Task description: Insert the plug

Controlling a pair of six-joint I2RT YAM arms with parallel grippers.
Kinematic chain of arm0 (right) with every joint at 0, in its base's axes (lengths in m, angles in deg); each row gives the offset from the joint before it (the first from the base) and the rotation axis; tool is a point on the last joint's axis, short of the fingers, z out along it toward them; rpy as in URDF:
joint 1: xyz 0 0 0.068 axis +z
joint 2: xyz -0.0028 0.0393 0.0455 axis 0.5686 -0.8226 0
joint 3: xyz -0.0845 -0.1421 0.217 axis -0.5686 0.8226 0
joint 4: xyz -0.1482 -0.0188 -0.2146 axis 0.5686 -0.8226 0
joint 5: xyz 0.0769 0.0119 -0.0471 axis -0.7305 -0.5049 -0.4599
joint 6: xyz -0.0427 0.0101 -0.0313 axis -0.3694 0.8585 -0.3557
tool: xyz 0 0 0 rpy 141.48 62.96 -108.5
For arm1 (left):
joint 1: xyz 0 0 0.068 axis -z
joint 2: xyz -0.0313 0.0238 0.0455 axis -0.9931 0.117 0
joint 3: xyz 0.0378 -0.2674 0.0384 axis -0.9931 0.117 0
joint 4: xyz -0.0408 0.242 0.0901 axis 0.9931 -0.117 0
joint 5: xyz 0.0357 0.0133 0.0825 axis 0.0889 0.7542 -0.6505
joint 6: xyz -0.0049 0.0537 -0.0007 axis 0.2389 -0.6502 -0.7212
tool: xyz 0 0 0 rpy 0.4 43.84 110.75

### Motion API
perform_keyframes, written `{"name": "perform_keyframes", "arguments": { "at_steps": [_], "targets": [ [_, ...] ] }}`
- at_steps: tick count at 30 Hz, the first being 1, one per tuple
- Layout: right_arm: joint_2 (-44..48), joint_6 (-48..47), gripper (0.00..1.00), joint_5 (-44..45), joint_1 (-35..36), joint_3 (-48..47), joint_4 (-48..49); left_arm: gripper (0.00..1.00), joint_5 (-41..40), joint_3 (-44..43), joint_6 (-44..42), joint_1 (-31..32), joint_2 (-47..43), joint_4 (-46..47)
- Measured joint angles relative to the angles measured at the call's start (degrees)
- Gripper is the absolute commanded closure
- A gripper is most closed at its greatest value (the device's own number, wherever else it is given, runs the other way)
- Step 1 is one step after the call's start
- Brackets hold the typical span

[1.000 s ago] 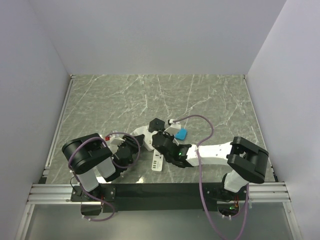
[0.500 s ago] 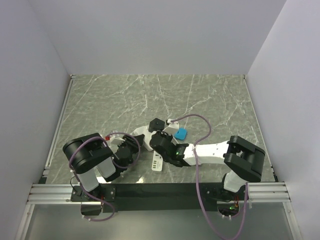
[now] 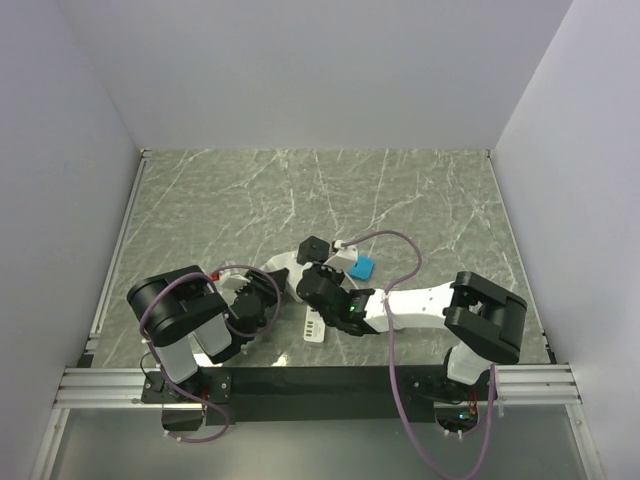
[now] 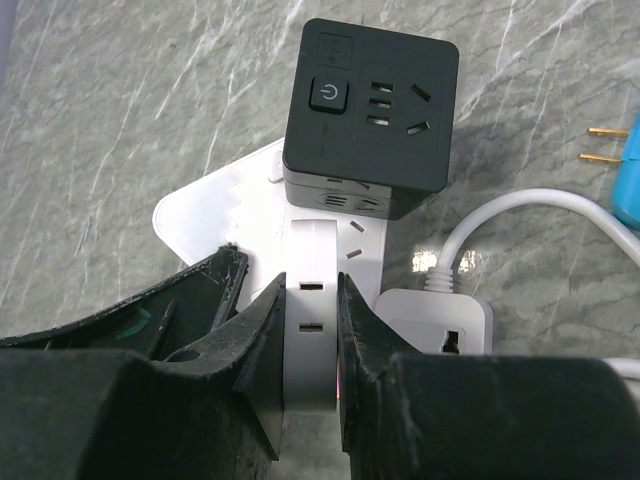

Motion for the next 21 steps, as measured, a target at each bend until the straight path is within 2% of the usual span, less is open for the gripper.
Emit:
{"name": "perform_keyframes", "arguments": {
  "at_steps": [21],
  "targets": [
    [-1.8,10.1,1.0,7.8,3.6,0.6,-0.9,1.0,0.0,0.1,0.7,0.0,0.7,0.7]
  ]
}}
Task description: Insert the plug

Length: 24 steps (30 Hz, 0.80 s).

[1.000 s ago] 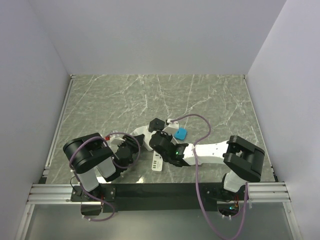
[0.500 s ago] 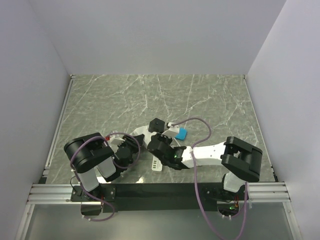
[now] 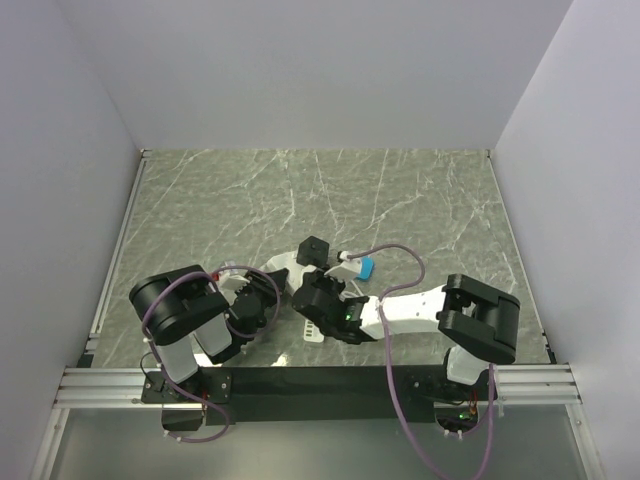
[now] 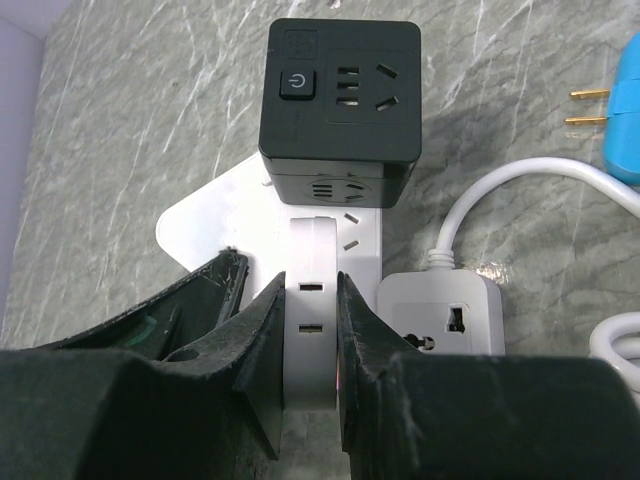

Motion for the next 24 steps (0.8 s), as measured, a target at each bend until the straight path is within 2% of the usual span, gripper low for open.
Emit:
{"name": "perform_keyframes", "arguments": {
  "at_steps": [24],
  "targets": [
    [-3.2,-1.2,1.0,4.8,1.6,-2.1,-0.2,1.0,-0.1,0.2,0.3,-0.1,0.9,0.8]
  ]
}}
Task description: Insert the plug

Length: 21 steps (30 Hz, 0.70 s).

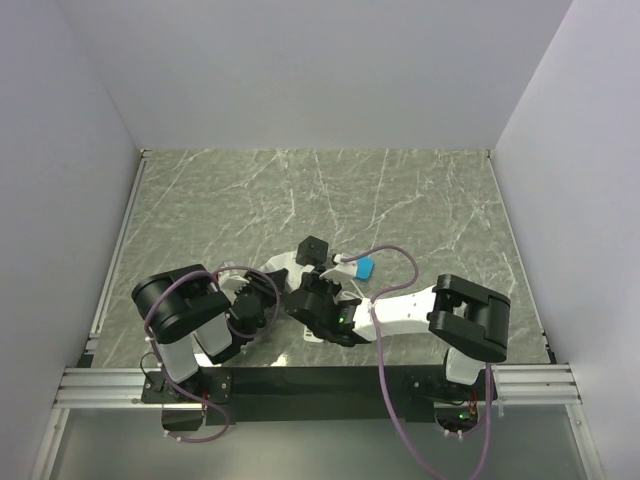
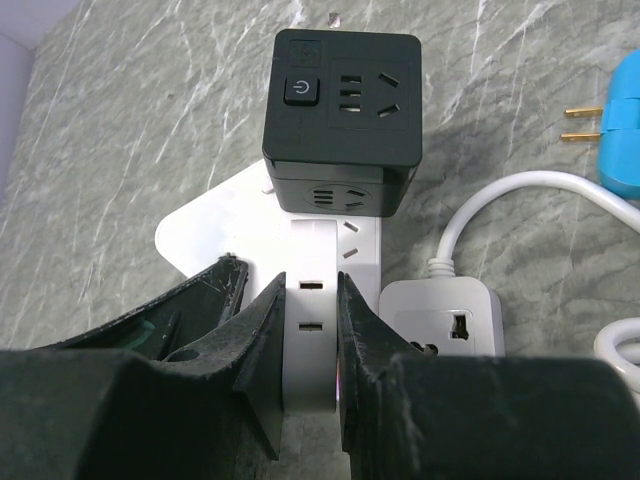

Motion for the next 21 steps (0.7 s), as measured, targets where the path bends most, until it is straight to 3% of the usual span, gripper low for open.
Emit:
{"name": "perform_keyframes", "arguments": {
  "at_steps": [21],
  "targets": [
    [-3.3,1.1,1.0,-0.2,0.3,0.2,2.3,1.0,-0.1,0.1,0.9,-0.2,0.5,0.1]
  ]
}}
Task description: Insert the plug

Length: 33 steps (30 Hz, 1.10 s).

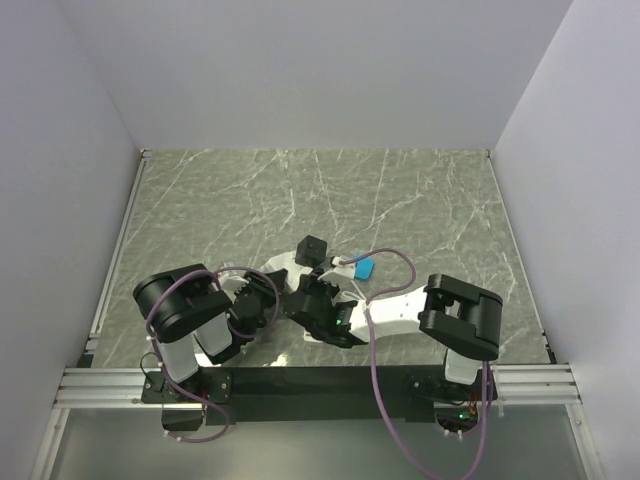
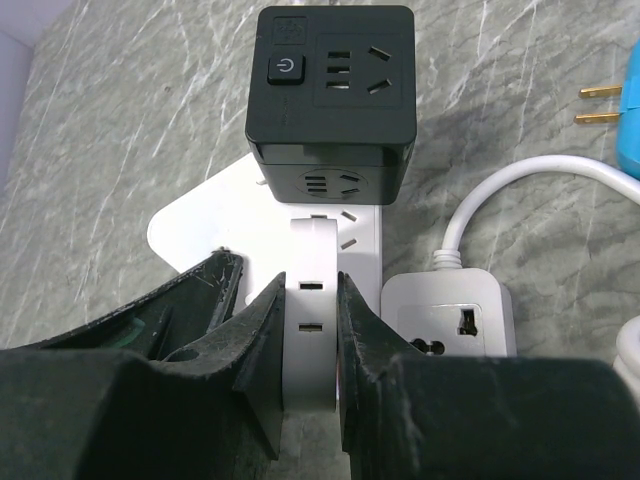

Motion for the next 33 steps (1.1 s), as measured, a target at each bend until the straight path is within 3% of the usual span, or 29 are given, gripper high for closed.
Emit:
{"name": "perform_keyframes", "arguments": {
  "at_steps": [15,18,21,22,27,33],
  "targets": [
    [2.3,-2.4,0.98,-1.5,-0.3,0.8,0.7,1.0,1.4,-0.3,-0.3,-0.8,0.7,0.9],
    [3.8,-4.5,0.89,-3.0,-0.6,1.3,-0.1,1.0,3.3,-0.4,-0.3,-1.2,0.8,0.9],
    [5.2,-6.8,0.64,-3.8,-0.8,1.9,-0.8,1.0,4.9,-0.9,-0.5,-1.3,0.8,0.7],
    [5.7,-7.8,0.48,-4.3,-0.8,2.1,-1.0,1.0,5.5,-1.1,-0.8,-1.3,0.8,0.6],
    [8.9,-13.8,0.13,-9.7,-0.2,4.5,-1.7,1.0,7.0,-3.2,-2.5,-1.3,0.8,-0.8],
    [13.1,-17.4,0.09,-10.6,-0.7,5.2,-3.8,1.0,7.4,-3.9,-3.3,-1.5,0.8,-1.2]
  ]
}}
